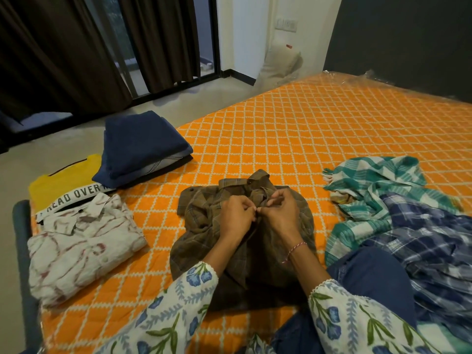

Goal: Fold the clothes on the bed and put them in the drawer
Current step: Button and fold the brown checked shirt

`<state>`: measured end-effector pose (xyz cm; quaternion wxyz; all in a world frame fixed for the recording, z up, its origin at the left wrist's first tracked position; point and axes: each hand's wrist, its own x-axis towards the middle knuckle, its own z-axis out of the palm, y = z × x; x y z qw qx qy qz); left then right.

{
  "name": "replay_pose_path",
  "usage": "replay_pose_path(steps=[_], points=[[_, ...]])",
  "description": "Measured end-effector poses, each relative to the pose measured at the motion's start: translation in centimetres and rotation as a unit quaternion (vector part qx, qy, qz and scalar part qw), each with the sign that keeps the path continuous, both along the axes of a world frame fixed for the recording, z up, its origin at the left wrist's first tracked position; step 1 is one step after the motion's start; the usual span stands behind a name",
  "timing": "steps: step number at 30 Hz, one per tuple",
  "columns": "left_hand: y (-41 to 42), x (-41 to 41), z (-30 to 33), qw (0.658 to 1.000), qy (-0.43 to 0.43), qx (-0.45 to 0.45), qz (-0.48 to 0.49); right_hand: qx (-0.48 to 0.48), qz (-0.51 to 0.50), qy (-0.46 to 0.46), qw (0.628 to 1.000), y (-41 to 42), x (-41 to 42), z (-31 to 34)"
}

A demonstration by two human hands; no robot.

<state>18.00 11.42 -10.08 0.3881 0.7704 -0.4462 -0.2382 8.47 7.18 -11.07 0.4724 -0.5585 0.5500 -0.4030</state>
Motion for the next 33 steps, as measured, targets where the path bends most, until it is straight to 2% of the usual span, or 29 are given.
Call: replay_pose_path(steps=[3, 6, 13, 18, 22, 24, 27, 32, 33], points=[[-0.4, 0.4, -0.3, 0.998, 0.054, 0.029, -0.016, 0.020, 0.010, -0.015, 1.000, -0.2, -0.2, -0.2], [-0.8, 0.9, -0.4, 0.996, 0.089, 0.029, -0.012, 0.064, 0.031, -0.093, 0.993, -0.4, -0.6, -0.4], [-0.5, 0.6, -1.0, 0.981, 0.193, 0.018, 0.018, 0.041, 0.033, -0.071, 0.996, -0.2, -0.3, -0.6], [-0.2, 0.9, -1.1, 0.977, 0.210, 0.029, 0.024, 0.029, 0.044, -0.057, 0.997, 0.2, -0.3, -0.9], [0.1, 0.7, -0.9, 0.986, 0.157, 0.037, 0.031, 0.035, 0.047, -0.070, 0.996, 0.4, -0.1, -1.1], [0.2, 0.6, -0.6, 0.986, 0.160, 0.032, 0.037, 0.018, 0.050, -0.049, 0.997, 0.4, 0.1, -1.3], [0.2, 0.3, -0.2, 0.981, 0.189, 0.024, 0.040, -0.040, 0.049, 0.037, 0.997, 0.4, 0.4, -1.2], [0.3, 0.3, -0.2, 0.965, 0.252, 0.060, 0.039, -0.165, 0.070, 0.158, 0.971, 1.2, 0.5, -1.5], [0.1, 0.2, -0.3, 0.971, 0.225, 0.064, 0.045, -0.183, 0.073, 0.168, 0.966, 1.5, 0.6, -1.6]])
